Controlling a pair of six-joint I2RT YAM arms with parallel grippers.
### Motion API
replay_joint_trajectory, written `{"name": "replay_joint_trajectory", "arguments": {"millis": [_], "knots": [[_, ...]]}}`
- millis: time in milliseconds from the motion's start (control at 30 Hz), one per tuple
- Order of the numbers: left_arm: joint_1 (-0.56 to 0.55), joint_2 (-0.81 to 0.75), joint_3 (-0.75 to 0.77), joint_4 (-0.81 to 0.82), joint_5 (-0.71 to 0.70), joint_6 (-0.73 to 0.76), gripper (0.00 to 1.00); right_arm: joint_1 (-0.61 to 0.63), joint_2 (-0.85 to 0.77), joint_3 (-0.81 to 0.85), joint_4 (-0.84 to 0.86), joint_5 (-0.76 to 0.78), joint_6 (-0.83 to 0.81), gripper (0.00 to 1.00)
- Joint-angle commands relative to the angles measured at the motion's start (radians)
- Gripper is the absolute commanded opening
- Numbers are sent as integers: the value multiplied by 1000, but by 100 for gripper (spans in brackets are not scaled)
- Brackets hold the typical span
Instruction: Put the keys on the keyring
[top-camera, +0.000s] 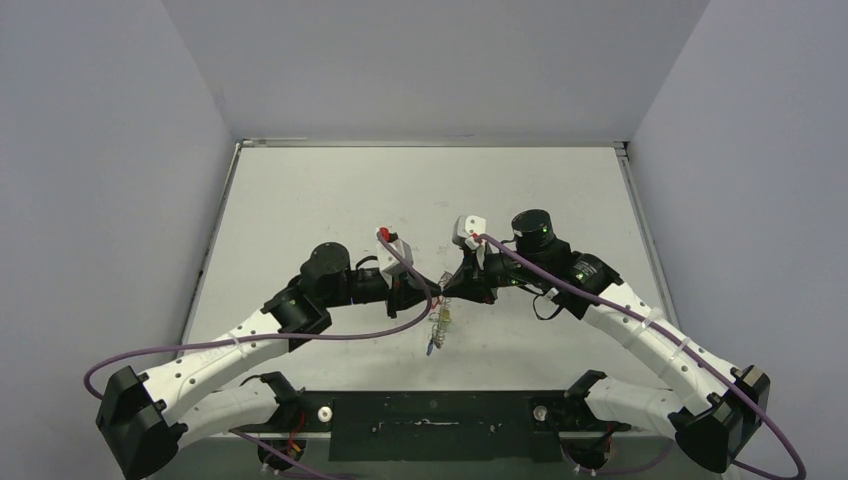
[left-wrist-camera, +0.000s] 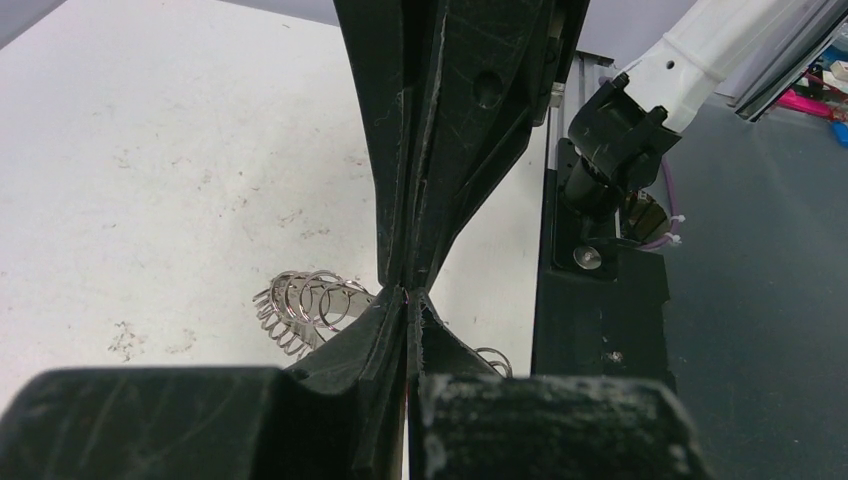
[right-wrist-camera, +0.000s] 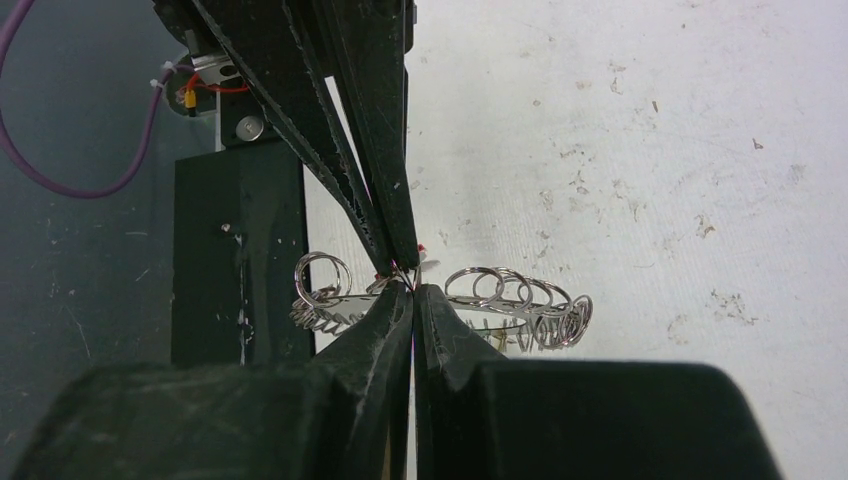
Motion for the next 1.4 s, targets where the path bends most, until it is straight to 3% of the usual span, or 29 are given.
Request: {"name": "replay_joint_trajectory", "arguments": {"millis": [0, 533, 767, 1100, 1367], "knots": [[-17, -22, 27, -20, -32, 22, 0, 6, -11, 53, 88, -21, 9, 0], [-21, -89, -32, 20, -163, -1, 0, 7, -17, 51, 79, -24, 7, 0], [-21, -87, -28, 14, -153, -1, 0, 7, -17, 53, 80, -20, 9, 0], [-22, -93, -44, 127, -73, -24, 0, 7, -13, 50, 84, -15, 10, 0], [-25, -66, -34, 86, -94, -12, 0, 7, -15, 52, 84, -18, 12, 0]]}}
